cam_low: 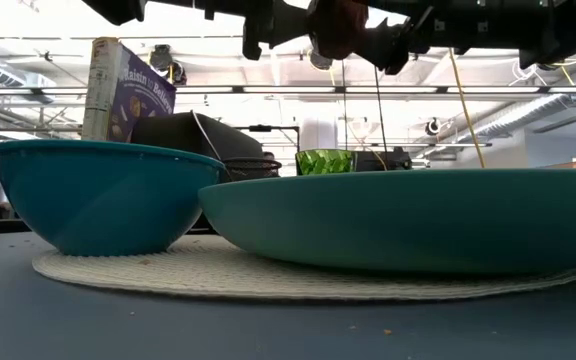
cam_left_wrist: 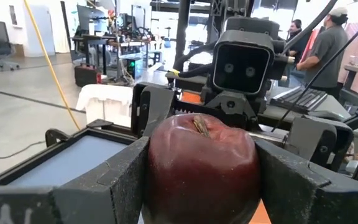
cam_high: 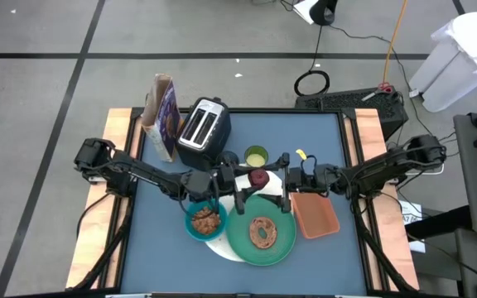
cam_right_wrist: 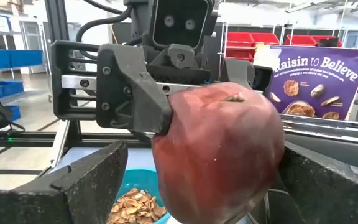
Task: Arrange a breakfast setting
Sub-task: Put the red apple on the white mat
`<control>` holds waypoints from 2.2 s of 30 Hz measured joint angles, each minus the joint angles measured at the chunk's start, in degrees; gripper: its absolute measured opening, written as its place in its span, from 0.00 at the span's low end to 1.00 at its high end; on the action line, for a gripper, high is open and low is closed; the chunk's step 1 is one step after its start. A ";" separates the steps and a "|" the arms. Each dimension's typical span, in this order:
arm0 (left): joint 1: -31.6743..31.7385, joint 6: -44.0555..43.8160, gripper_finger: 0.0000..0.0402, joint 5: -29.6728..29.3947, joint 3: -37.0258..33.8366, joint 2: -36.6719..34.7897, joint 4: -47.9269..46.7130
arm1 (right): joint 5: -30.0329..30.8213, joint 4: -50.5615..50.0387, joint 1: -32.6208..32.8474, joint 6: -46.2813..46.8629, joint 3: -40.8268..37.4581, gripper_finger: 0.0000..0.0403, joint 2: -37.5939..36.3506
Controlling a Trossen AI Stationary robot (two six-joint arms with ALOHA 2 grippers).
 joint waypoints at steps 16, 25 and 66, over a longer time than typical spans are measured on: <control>-0.02 -0.20 0.64 0.13 -0.02 0.00 -0.08 | 0.66 0.60 0.00 0.09 0.00 0.80 0.19; -0.02 0.61 0.64 0.04 -0.02 0.00 -0.10 | 0.72 0.58 -0.04 0.05 -0.02 0.68 0.19; 0.17 1.44 0.88 -0.27 -0.04 -0.02 -1.00 | 10.08 -13.96 0.04 1.65 -0.01 0.67 -9.57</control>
